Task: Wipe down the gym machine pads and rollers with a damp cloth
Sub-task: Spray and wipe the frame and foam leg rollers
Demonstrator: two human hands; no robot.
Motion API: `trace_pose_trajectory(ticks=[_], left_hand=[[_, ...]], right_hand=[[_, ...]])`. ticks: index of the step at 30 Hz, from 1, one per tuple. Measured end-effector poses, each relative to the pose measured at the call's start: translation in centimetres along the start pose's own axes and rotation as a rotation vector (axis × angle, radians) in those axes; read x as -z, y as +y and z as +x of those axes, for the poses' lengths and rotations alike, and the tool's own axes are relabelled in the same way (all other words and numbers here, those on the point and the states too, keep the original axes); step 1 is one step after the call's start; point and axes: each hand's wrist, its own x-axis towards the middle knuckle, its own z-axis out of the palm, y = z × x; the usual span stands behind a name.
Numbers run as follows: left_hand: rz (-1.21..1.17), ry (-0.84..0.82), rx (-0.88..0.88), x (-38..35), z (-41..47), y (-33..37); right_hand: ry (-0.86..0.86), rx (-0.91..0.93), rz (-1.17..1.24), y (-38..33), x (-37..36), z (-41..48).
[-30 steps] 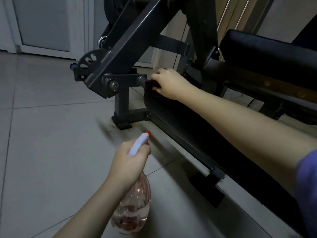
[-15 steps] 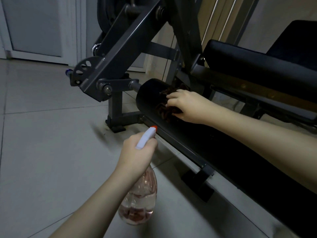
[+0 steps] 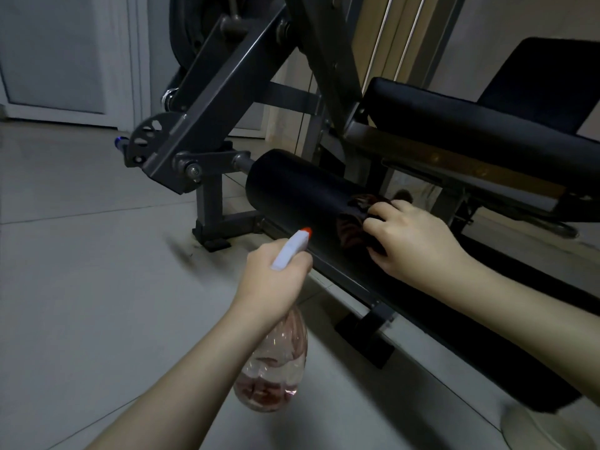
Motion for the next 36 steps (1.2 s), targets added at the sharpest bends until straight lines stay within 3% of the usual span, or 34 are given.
trace_pose_trajectory(ticks=[4, 12, 21, 28, 34, 36], left_hand=[[0.002, -0.019, 0.008, -0.3, -0.1, 0.3], [-0.001, -0.028, -0.002, -0.6, -0.1, 0.5], [-0.005, -0.055, 0.011, -1.4, -0.4, 0.5], [-0.003, -0.062, -0.009, -1.9, -0.6, 0.8], [-0.035, -0.096, -0.018, -2.3, -0.6, 0.4], [-0.044, -0.094, -0.02, -2.6, -0.6, 0.2]], right_hand=[[-0.091, -0.164, 0.025, -0.7, -0.2, -2.5], [-0.179, -0.256, 0.161, 0.9, -0.3, -0.5], [-0.331, -0.378, 0.732, 9.1, -1.2, 2.4], [-0.382, -0.489, 0.942, 11.1, -3.0, 2.2], [-0.147, -0.446, 0.783, 10.7, 0.5, -2.0], [-0.187, -0.418, 0.719, 10.1, 1.5, -5.4]])
